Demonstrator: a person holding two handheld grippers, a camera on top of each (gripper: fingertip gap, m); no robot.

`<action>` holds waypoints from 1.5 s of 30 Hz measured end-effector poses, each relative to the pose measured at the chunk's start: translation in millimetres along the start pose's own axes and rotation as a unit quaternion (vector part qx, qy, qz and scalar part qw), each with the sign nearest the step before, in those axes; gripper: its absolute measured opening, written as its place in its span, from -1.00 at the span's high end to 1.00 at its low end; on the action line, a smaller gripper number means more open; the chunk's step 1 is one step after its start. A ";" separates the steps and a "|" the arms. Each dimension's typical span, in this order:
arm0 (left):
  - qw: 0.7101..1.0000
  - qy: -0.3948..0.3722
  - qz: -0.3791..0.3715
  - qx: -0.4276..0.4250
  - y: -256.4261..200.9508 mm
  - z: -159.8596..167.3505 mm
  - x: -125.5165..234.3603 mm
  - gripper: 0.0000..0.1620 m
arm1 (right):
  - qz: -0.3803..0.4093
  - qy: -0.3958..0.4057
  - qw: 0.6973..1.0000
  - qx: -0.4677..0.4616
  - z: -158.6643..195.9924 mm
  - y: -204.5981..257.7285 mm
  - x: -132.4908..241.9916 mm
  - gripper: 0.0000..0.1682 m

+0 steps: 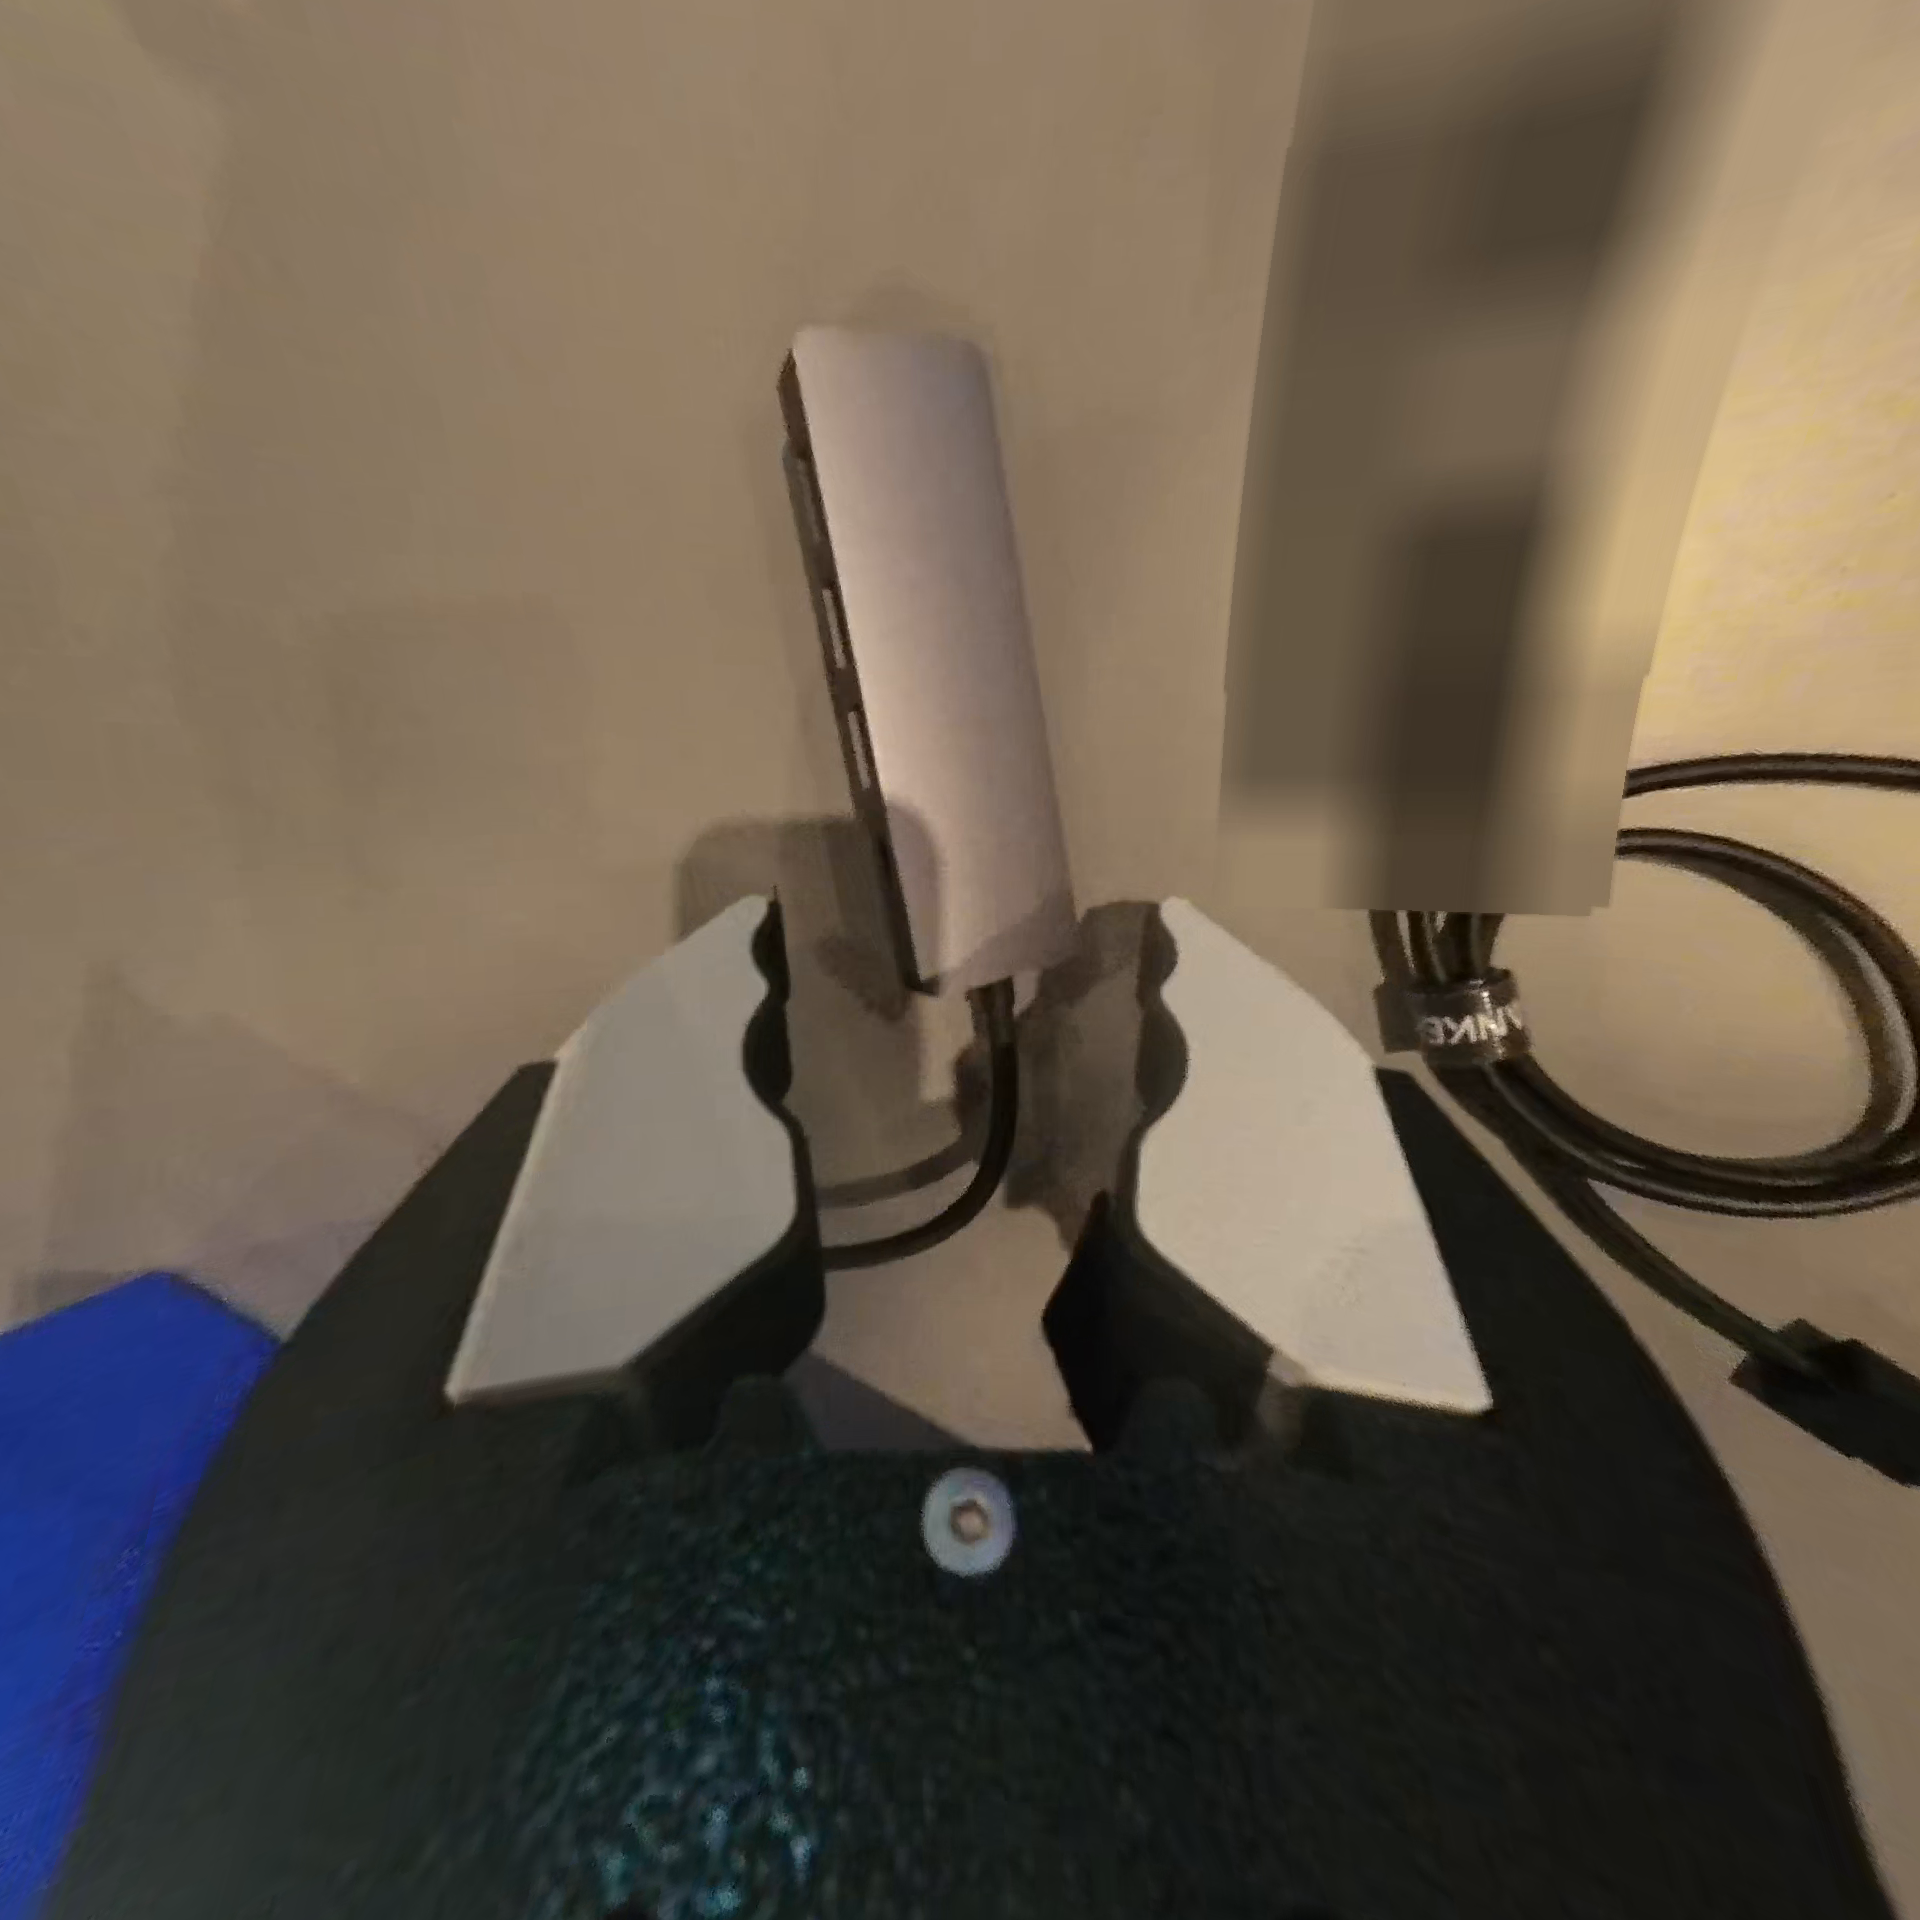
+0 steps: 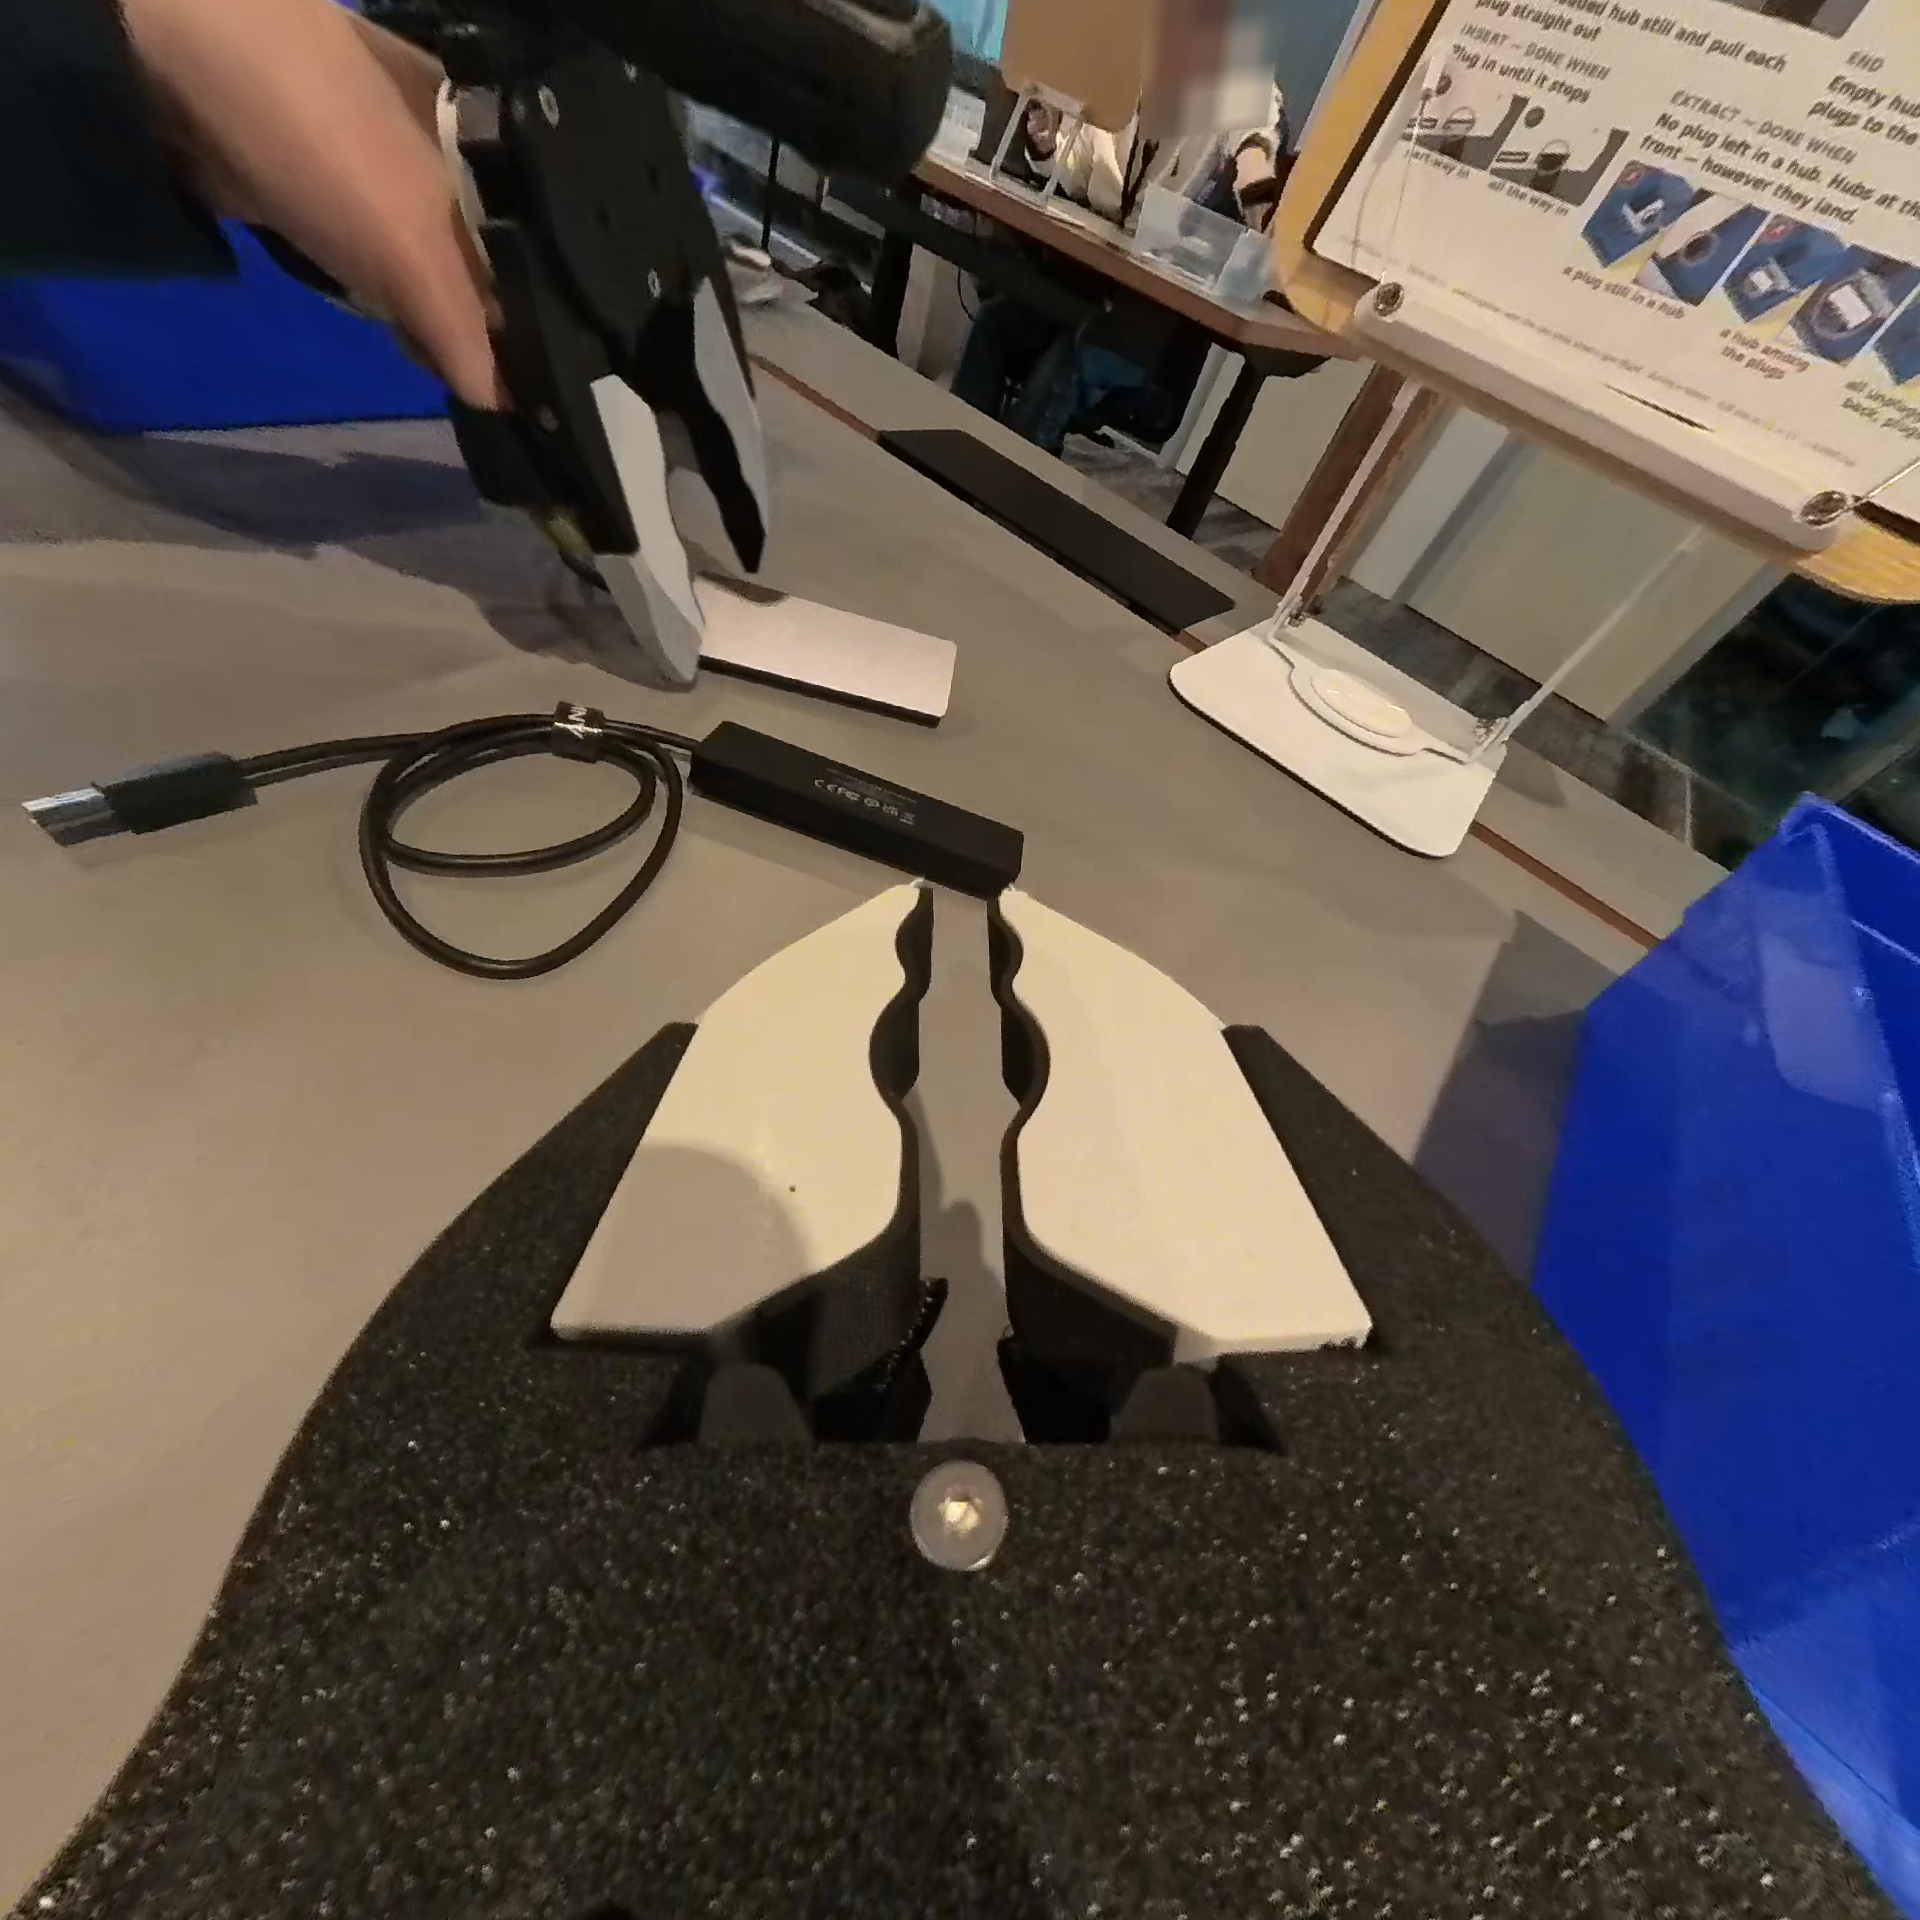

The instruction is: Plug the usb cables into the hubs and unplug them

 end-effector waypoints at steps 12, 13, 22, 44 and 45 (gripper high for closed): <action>0.996 0.007 -0.084 -0.007 20.2 10.8 -3.3 0.58 | -0.008 0.015 1.000 0.012 2.7 3.8 -3.1 0.88; 0.995 0.008 -0.100 -0.003 25.3 12.8 -2.7 0.58 | -0.008 0.015 1.000 0.013 2.7 4.1 -3.2 0.88; 0.983 -0.073 -0.159 0.053 63.3 15.3 39.6 0.58 | -0.011 0.021 1.000 0.019 4.0 5.7 -4.5 0.88; 0.779 -0.267 -0.001 0.568 199.5 186.6 133.2 0.58 | -0.008 0.023 0.999 0.040 3.1 8.5 -3.8 0.88; 0.768 -0.267 0.010 0.583 198.9 193.0 127.8 0.58 | -0.008 0.023 0.999 0.040 3.0 8.4 -3.7 0.88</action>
Point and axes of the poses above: each gripper's, where its closed fingertips meet, x back along the fingers, z out of its underside, y = z × x across the jaws, the point moved 5 cm from there along x, back along the fingers, and after that the axes turned 1 degree about -x, right-handed, at the moved point
